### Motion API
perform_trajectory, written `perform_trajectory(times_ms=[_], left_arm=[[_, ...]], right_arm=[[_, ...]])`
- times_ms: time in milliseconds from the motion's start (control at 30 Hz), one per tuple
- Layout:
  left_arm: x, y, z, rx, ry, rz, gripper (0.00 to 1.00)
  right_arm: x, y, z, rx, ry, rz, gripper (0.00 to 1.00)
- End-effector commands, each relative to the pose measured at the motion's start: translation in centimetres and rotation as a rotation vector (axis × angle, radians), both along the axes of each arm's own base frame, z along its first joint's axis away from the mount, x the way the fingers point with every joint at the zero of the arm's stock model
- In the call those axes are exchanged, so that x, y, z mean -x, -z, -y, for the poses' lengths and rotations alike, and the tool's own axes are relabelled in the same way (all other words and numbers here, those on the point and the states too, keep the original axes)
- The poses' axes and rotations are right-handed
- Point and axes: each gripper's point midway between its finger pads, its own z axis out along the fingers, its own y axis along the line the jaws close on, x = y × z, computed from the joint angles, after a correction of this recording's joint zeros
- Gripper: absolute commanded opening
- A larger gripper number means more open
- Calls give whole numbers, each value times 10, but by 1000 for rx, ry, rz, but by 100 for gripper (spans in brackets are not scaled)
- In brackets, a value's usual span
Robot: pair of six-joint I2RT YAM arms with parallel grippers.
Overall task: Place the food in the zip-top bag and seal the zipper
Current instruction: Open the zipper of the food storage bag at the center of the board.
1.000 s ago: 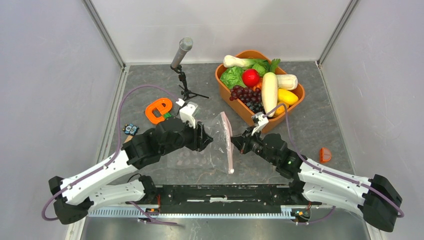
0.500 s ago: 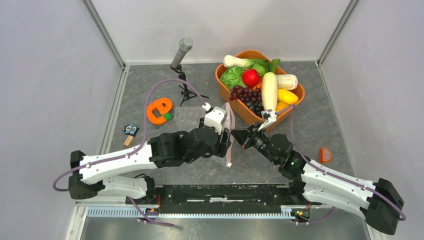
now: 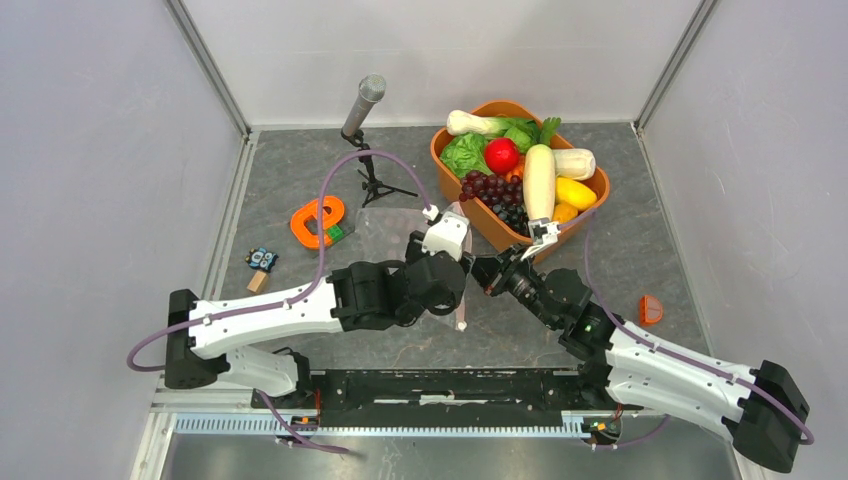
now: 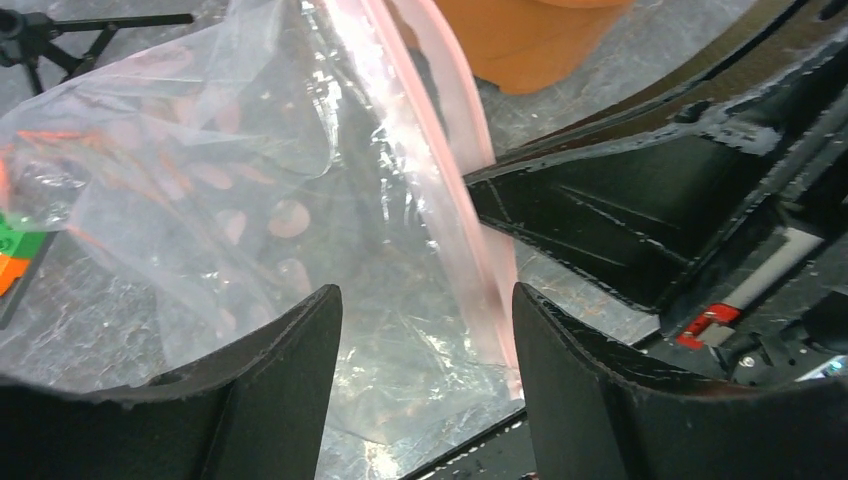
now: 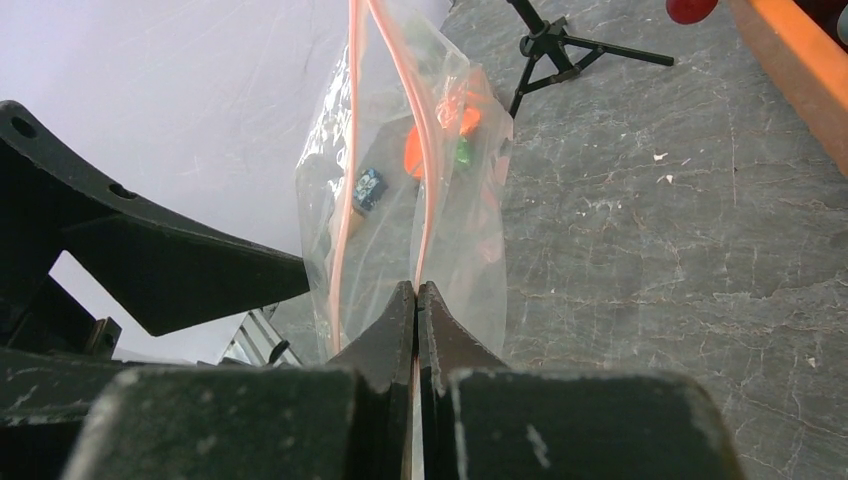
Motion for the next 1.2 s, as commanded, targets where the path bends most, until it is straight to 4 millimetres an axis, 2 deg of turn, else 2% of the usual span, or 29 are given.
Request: perform_trajectory(times_ms=[0, 233, 333, 467, 767, 1167], left_arm=[[-7, -8, -12, 2, -92, 37, 69], [-10, -3, -9, -50, -103, 45, 69], [-4, -12, 4, 11, -57, 25, 74], [5, -19, 18, 110, 6, -9, 75], [-4, 5, -1, -3, -86, 15, 74], [-15, 8, -4, -77, -139, 64, 73]], right_arm=[[-1, -26, 1, -49, 10, 38, 0], [-1, -28, -2, -47, -2, 41, 0], [-3, -25, -3, -38, 4, 37, 0], [-4, -22, -4, -31, 8, 31, 0], [-2, -26, -2, -46, 5, 39, 0], [-1, -26, 3, -32, 11, 41, 0]])
